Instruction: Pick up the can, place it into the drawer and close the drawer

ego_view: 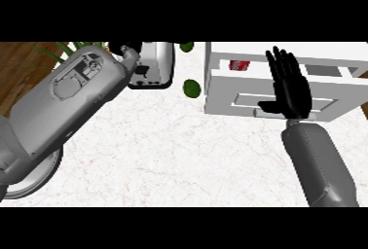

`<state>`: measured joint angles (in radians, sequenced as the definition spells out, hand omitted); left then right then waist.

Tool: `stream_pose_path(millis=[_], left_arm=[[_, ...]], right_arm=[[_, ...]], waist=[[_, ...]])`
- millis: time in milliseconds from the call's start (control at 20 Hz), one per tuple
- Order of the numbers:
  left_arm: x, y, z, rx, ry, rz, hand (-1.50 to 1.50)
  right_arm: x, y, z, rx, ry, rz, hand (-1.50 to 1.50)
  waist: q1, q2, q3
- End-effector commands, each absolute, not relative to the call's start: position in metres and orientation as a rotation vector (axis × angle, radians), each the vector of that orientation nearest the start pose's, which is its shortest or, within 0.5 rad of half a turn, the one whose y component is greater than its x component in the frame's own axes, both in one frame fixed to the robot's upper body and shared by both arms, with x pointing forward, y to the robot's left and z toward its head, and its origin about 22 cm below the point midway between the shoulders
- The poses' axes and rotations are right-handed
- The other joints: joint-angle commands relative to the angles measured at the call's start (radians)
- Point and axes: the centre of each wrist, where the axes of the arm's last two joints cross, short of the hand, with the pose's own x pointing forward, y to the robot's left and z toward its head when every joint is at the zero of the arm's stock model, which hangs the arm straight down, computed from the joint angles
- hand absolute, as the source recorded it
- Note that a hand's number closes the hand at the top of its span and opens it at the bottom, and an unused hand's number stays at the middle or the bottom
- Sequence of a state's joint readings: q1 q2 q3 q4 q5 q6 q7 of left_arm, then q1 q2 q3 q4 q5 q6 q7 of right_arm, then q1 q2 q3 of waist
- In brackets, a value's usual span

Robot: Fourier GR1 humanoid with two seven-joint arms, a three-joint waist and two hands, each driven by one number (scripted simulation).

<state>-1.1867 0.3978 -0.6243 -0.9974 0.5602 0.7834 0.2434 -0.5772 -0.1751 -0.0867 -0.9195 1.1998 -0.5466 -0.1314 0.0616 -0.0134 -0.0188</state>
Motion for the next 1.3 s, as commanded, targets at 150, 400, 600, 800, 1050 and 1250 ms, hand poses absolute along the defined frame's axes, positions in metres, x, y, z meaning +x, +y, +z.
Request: stream_pose_path(millis=[150,400,600,800,1050,1250], left_arm=[[0.393,0.120,0.198,0.256,-1.716,-0.066,-1.50],[0.383,0.130,0.190,0.221,-1.716,-0.078,-1.50],[0.372,0.126,0.194,0.229,-1.737,-0.076,-1.50],[0.372,0.154,0.180,0.251,-1.728,-0.082,-1.50],[0.360,0.141,0.168,0.216,-1.718,-0.080,-1.50],[0.354,0.160,0.168,0.213,-1.722,-0.100,-1.50]], right_arm=[[0.405,-0.224,0.015,-1.341,-1.646,0.869,-1.50],[0.428,-0.219,0.037,-1.359,-1.670,0.851,-1.50],[0.434,-0.218,0.038,-1.388,-1.670,0.819,-1.50],[0.453,-0.202,0.076,-1.389,-1.654,0.798,-1.50],[0.460,-0.207,0.091,-1.384,-1.666,0.778,-1.50],[0.457,-0.203,0.080,-1.372,-1.692,0.773,-1.50]], waist=[[0.026,0.025,0.021],[0.022,0.032,0.021],[0.032,0.033,0.022],[0.041,0.038,0.020],[0.040,0.042,0.021],[0.042,0.043,0.021]])
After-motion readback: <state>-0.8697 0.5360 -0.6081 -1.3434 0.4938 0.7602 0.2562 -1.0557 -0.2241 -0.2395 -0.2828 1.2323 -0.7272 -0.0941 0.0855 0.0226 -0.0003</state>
